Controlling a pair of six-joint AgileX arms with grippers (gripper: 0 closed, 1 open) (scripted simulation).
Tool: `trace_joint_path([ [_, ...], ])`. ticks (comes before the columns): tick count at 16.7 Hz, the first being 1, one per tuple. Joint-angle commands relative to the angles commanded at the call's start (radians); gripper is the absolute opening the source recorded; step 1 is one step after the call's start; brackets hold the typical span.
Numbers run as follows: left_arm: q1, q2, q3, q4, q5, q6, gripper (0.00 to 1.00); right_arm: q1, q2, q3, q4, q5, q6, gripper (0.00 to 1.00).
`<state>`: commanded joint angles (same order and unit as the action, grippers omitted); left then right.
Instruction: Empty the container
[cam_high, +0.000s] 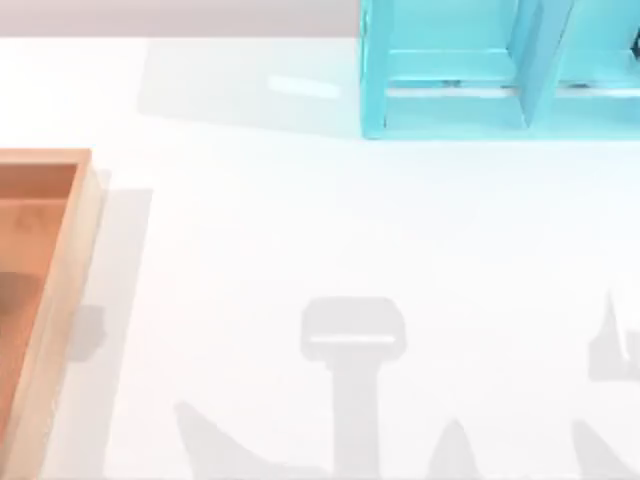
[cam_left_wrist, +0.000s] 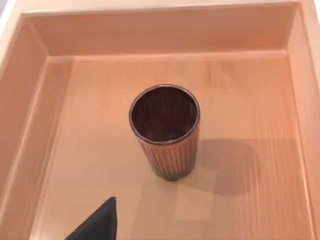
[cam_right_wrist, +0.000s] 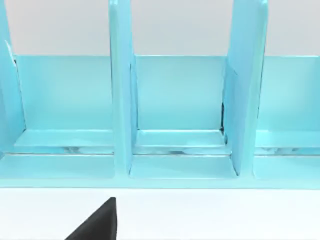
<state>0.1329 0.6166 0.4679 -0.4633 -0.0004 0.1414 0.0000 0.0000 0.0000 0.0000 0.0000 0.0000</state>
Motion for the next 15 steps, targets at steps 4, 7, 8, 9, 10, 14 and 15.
trace_joint_path([
  [4, 0.072, 0.328, 0.252, -0.251, 0.000, 0.076, 1.00, 0.000, 0.000, 0.000, 0.000, 0.000, 0.000, 1.00],
  [7, 0.121, 0.556, 0.425, -0.425, -0.001, 0.129, 1.00, 0.000, 0.000, 0.000, 0.000, 0.000, 0.000, 1.00],
  [8, 0.136, 0.625, 0.477, -0.476, -0.001, 0.145, 1.00, 0.000, 0.000, 0.000, 0.000, 0.000, 0.000, 1.00],
  [9, 0.150, 0.689, 0.526, -0.524, -0.001, 0.159, 1.00, 0.000, 0.000, 0.000, 0.000, 0.000, 0.000, 1.00],
  [10, 0.163, 0.749, 0.571, -0.568, -0.001, 0.173, 1.00, 0.000, 0.000, 0.000, 0.000, 0.000, 0.000, 1.00],
  [14, 0.200, 0.922, 0.703, -0.698, -0.001, 0.212, 1.00, 0.000, 0.000, 0.000, 0.000, 0.000, 0.000, 1.00],
  [15, 0.205, 0.945, 0.722, -0.716, -0.001, 0.218, 1.00, 0.000, 0.000, 0.000, 0.000, 0.000, 0.000, 1.00],
])
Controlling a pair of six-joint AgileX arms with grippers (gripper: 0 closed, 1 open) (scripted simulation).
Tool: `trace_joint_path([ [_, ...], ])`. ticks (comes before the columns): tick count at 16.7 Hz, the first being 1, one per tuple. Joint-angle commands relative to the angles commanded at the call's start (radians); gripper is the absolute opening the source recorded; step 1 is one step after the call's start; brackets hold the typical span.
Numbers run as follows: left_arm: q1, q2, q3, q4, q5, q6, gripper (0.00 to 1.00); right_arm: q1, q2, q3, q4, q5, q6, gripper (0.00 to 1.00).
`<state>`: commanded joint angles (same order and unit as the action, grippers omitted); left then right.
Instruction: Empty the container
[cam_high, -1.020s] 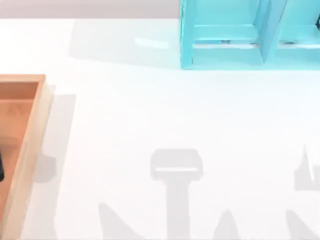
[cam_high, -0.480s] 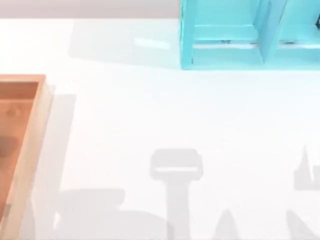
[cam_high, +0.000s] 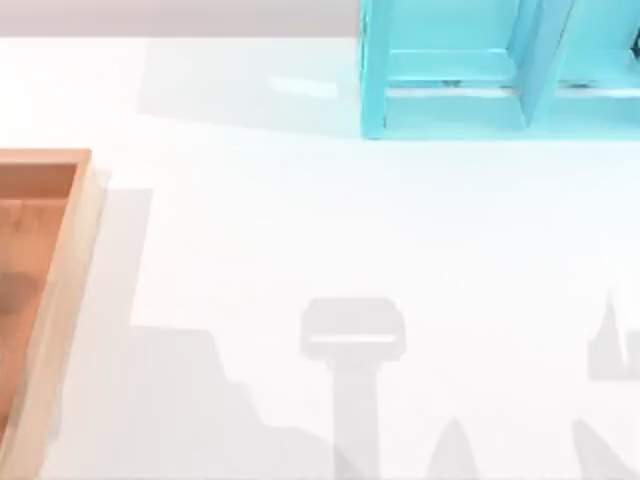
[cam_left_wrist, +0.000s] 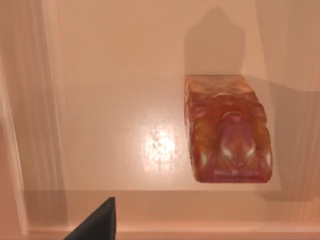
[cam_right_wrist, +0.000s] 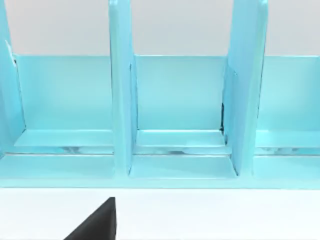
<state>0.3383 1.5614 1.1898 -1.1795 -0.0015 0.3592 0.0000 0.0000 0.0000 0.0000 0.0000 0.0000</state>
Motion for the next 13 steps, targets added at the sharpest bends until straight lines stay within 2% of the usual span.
trace_joint_path([
  [8, 0.002, 0.027, 0.005, 0.001, 0.000, 0.004, 1.00, 0.000, 0.000, 0.000, 0.000, 0.000, 0.000, 1.00],
  [13, 0.009, 0.103, -0.097, 0.179, 0.000, 0.010, 1.00, 0.000, 0.000, 0.000, 0.000, 0.000, 0.000, 1.00],
])
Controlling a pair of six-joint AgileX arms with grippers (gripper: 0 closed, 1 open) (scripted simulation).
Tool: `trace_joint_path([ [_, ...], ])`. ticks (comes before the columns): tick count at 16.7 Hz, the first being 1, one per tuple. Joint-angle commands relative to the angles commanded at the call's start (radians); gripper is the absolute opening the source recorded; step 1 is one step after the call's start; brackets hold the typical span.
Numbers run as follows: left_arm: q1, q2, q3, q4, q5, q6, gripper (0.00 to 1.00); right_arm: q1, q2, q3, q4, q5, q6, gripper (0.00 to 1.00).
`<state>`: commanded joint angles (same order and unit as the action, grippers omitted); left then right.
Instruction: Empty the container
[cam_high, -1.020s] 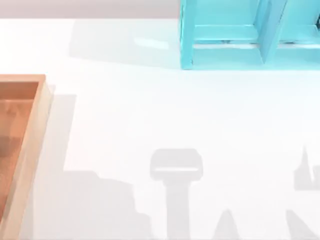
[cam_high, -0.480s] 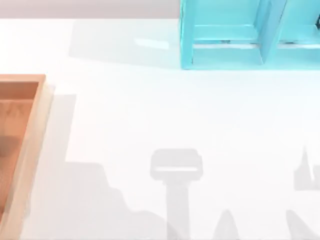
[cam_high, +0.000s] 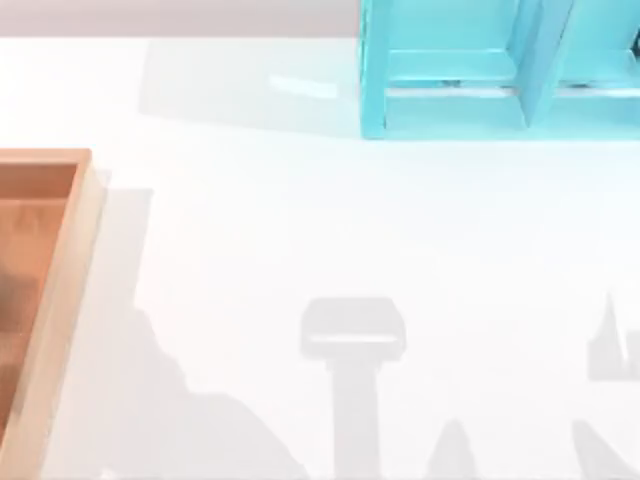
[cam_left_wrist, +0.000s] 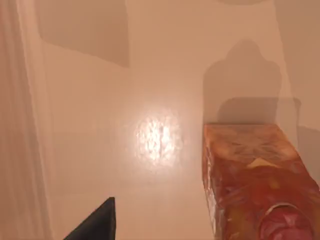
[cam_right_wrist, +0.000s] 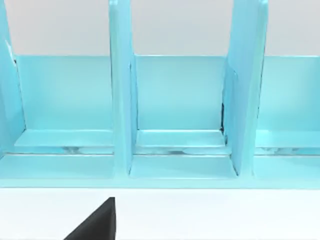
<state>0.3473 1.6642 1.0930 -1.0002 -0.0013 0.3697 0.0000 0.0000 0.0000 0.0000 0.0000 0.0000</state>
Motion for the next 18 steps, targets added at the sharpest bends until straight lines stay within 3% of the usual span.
trace_joint_path([
  [6, 0.000, 0.042, -0.150, 0.192, 0.000, 0.001, 1.00, 0.000, 0.000, 0.000, 0.000, 0.000, 0.000, 1.00],
  [11, 0.000, 0.048, -0.166, 0.215, 0.000, 0.001, 1.00, 0.000, 0.000, 0.000, 0.000, 0.000, 0.000, 1.00],
  [18, 0.000, 0.048, -0.166, 0.215, 0.000, 0.001, 0.47, 0.000, 0.000, 0.000, 0.000, 0.000, 0.000, 1.00],
])
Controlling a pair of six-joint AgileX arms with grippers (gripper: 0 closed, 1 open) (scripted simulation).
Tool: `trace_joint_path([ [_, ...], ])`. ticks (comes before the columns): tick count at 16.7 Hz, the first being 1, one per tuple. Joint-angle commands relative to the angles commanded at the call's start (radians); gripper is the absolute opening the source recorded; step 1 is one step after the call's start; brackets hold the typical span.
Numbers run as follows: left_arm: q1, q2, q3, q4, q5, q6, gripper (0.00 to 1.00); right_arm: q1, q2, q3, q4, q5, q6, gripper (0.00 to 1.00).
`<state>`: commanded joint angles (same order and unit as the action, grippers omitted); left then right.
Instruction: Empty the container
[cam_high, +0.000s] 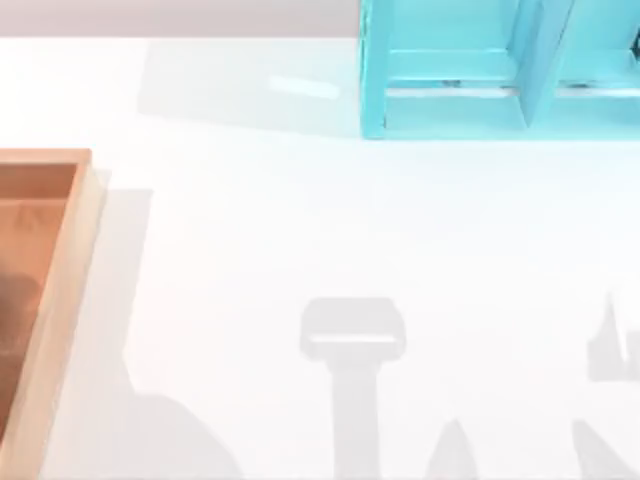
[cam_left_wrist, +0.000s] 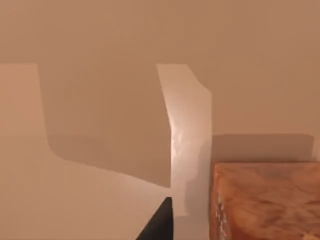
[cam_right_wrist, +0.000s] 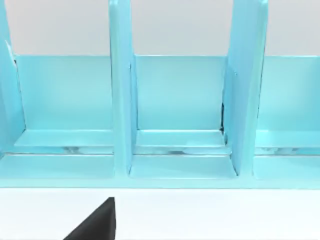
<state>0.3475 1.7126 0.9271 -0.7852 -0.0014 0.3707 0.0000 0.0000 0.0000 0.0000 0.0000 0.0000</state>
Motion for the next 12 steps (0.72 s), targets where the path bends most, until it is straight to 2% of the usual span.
trace_joint_path([
  [6, 0.000, 0.000, 0.000, 0.000, 0.000, 0.000, 0.02, 0.000, 0.000, 0.000, 0.000, 0.000, 0.000, 1.00],
  [12, 0.000, 0.000, 0.000, 0.000, 0.000, 0.000, 0.00, 0.000, 0.000, 0.000, 0.000, 0.000, 0.000, 1.00],
])
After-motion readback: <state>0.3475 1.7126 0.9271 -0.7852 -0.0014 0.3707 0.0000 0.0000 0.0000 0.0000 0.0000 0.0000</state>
